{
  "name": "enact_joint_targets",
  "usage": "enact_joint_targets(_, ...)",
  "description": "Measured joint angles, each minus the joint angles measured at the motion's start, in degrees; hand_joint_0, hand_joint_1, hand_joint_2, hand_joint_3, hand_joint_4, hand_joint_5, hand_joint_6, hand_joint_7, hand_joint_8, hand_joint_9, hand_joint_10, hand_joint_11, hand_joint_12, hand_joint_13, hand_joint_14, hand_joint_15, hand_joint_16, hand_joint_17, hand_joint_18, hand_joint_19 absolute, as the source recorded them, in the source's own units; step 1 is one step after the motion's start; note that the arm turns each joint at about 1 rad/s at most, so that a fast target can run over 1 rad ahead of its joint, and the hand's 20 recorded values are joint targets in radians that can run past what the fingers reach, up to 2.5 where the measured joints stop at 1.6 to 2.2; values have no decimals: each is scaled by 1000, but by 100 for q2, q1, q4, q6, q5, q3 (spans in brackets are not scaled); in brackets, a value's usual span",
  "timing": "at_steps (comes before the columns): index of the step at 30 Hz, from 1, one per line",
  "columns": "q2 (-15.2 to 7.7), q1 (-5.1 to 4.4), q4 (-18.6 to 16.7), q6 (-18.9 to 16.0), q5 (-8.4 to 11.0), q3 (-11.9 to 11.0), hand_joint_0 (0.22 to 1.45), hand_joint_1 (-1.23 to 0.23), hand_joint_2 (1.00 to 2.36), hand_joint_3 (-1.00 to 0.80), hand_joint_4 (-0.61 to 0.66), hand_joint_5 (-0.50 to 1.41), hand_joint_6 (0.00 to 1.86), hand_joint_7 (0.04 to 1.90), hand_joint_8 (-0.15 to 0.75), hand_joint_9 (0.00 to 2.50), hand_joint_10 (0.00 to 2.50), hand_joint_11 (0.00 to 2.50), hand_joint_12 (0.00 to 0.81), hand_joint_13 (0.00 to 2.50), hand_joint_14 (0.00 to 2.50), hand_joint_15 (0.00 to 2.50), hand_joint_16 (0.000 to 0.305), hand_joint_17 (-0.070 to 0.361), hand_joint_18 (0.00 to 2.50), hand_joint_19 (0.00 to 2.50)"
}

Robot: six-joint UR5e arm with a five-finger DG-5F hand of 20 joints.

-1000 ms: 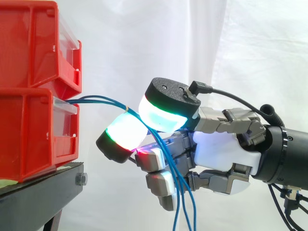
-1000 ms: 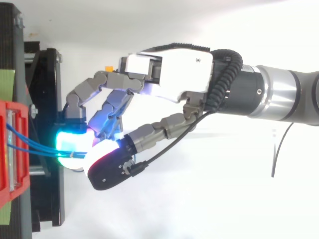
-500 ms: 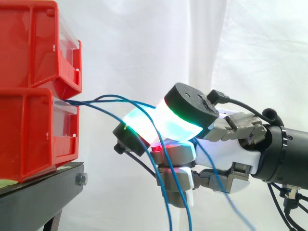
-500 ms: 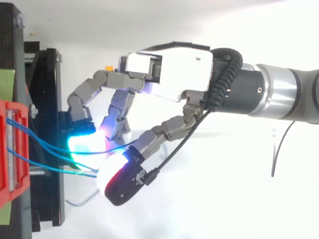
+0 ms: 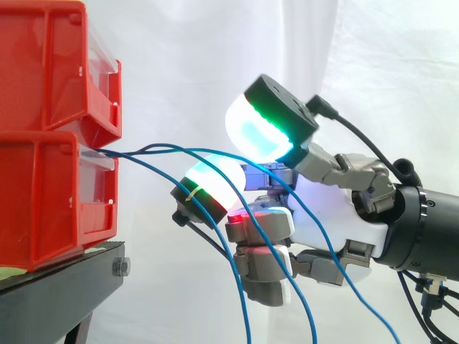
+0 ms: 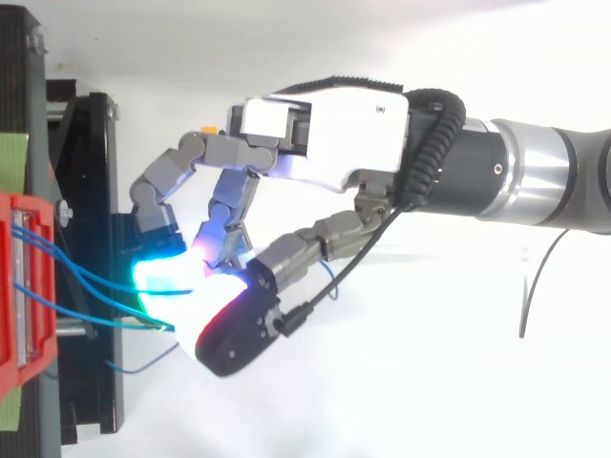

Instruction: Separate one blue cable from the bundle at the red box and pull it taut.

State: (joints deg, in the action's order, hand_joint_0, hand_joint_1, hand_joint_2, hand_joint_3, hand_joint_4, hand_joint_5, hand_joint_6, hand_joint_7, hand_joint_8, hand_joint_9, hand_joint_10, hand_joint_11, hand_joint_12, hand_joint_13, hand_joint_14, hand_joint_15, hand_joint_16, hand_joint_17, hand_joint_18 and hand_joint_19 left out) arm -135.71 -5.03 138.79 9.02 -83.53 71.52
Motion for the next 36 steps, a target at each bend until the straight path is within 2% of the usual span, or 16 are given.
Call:
enact_joint_targets(6,0,2,-6,-5,-5,-4,624,-578,1000,-500,111,-132,883,1122,423,1251,18,1341,464,1339,27,1013,63,141,1224,941)
enact_joint_targets(10,0,2,-9,-5,-5,-6,650,-717,1000,-500,118,-136,882,1153,424,1250,17,1343,462,1339,31,1013,63,142,1223,945)
enact_joint_targets(12,0,2,-9,-5,-5,-6,657,-763,1006,-436,127,-137,882,1200,425,1248,17,1352,468,1341,30,1003,63,143,1223,943)
enact_joint_targets(20,0,2,-10,-5,-1,-8,665,-817,1023,-169,-2,-125,924,1201,432,1265,18,1357,467,1343,30,1016,63,141,1236,938)
enact_joint_targets(28,0,2,-9,-5,3,-7,657,-829,1021,-111,-32,-111,920,1217,439,1290,17,1344,477,1360,29,996,66,148,1264,917)
enact_joint_targets(31,0,2,-3,-6,3,-7,658,-830,1020,-117,-39,-110,920,1209,444,1276,20,1266,471,1348,28,974,66,148,1269,914)
enact_joint_targets(33,0,2,6,-12,3,-7,658,-834,1020,-122,-35,-109,918,1205,438,1227,21,1042,461,1324,28,869,65,147,1268,888)
enact_joint_targets(36,3,2,23,-13,6,-10,659,-837,1018,-126,-31,-107,915,1205,432,1164,20,850,447,1285,25,754,65,147,1269,863)
